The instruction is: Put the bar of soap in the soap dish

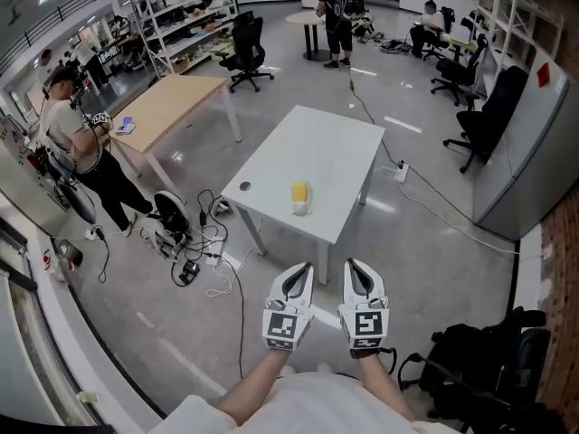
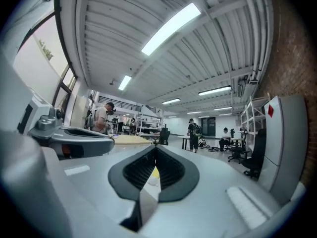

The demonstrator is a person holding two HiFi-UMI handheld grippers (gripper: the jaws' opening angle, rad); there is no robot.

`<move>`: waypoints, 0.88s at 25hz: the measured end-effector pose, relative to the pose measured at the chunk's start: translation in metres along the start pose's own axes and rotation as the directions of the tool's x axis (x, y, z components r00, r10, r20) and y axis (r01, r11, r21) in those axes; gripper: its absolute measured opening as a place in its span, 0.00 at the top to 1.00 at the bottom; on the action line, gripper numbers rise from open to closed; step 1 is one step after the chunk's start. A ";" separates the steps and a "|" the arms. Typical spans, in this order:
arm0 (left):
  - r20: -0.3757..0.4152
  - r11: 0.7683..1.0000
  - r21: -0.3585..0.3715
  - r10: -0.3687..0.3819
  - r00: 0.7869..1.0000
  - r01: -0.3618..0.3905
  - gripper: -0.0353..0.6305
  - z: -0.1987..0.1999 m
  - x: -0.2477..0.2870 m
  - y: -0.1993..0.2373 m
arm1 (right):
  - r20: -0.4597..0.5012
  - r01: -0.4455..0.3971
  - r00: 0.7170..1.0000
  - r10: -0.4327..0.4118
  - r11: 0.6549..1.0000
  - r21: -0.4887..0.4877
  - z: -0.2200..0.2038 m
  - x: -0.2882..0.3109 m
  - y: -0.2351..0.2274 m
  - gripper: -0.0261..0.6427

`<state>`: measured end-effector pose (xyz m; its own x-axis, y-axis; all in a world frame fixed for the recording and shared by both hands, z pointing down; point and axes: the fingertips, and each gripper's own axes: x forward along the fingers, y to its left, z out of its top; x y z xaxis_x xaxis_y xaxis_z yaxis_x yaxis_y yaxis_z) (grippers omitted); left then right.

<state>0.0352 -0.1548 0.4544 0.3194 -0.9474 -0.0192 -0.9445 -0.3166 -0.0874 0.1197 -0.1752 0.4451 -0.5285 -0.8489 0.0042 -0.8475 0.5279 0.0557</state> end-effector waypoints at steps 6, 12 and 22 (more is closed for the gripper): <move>0.091 0.998 0.029 0.054 0.994 -0.057 0.94 0.032 -0.036 0.033 | 0.045 -0.013 0.999 0.011 0.999 0.045 0.011 0.000 0.029 0.94; 0.063 0.997 0.000 0.071 0.996 -0.071 0.94 0.020 -0.051 0.042 | -0.016 -0.069 0.997 0.070 0.995 0.068 -0.003 0.002 0.065 0.94; 0.064 0.999 -0.020 0.049 0.997 -0.048 0.94 0.014 -0.044 0.049 | -0.025 -0.059 0.998 0.060 0.997 0.058 -0.002 0.014 0.062 0.94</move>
<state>-0.0240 -0.1277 0.4371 0.2769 -0.9569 -0.0873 -0.9601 -0.2718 -0.0664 0.0602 -0.1544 0.4503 -0.5774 -0.8158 0.0320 -0.8163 0.5777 -0.0026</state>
